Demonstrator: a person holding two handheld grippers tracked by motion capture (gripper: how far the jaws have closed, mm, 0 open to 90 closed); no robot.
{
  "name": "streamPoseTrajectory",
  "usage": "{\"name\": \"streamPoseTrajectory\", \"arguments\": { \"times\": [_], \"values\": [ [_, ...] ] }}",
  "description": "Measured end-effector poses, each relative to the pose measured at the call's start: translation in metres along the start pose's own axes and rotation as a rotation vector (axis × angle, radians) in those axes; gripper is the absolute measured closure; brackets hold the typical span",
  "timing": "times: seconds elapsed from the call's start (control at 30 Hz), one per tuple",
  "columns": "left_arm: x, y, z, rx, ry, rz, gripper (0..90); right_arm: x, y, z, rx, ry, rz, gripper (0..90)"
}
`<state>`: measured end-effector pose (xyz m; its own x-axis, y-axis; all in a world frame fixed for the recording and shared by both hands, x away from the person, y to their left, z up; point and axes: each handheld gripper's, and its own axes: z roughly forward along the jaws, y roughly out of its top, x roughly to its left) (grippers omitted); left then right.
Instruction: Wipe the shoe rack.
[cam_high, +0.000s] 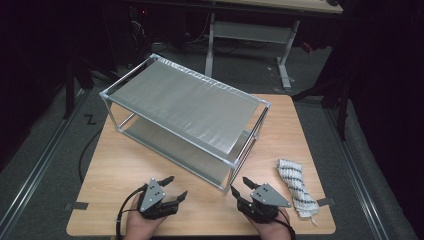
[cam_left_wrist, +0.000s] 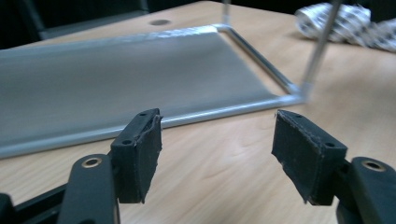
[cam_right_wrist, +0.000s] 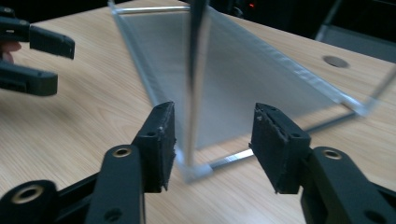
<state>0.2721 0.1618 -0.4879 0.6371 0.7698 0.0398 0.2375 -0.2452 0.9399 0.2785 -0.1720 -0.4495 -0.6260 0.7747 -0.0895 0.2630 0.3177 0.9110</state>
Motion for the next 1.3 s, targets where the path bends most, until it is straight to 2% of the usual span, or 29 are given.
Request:
{"name": "streamPoseTrajectory", "arguments": {
  "times": [0.07,0.13,0.33,0.47,0.6,0.77,0.83,0.9,1.07,1.17,1.3],
  "values": [
    [0.008,-0.002,-0.011,-0.008,0.025,-0.023,33.0,0.004,0.003,0.006,-0.008,0.016,-0.012,54.4],
    [0.011,-0.006,-0.017,-0.007,0.048,-0.021,31.7,0.008,0.006,0.011,-0.019,0.019,-0.023,57.2],
    [0.025,-0.015,-0.035,0.024,0.109,-0.05,30.2,0.008,0.012,0.024,-0.021,0.022,-0.001,66.5],
    [0.035,-0.016,-0.043,0.035,0.147,-0.059,29.7,0.007,0.013,0.029,-0.013,0.026,0.003,80.3],
    [0.044,-0.016,-0.048,0.025,0.17,-0.07,30.9,0.005,0.013,0.028,-0.013,0.035,0.003,80.7],
    [0.057,-0.01,-0.046,0.018,0.181,-0.09,31.9,-0.001,0.006,0.014,-0.011,0.024,0.007,80.5],
    [0.062,-0.006,-0.045,0.014,0.181,-0.109,35.4,-0.005,0.002,0.005,-0.008,0.01,0.011,80.4],
    [0.067,-0.001,-0.042,0.008,0.198,-0.115,36.3,-0.01,-0.005,-0.007,-0.005,-0.012,0.016,80.5],
    [0.081,0.006,-0.031,0.007,0.263,-0.088,35.9,-0.024,-0.015,-0.03,0.006,-0.074,0.041,80.3],
    [0.091,0.008,-0.028,0.011,0.3,-0.094,36.1,-0.033,-0.02,-0.041,0.013,-0.106,0.056,80.4],
    [0.11,0.007,-0.026,0.025,0.349,-0.124,36.9,-0.043,-0.027,-0.053,0.016,-0.142,0.084,80.5]
  ]
}}
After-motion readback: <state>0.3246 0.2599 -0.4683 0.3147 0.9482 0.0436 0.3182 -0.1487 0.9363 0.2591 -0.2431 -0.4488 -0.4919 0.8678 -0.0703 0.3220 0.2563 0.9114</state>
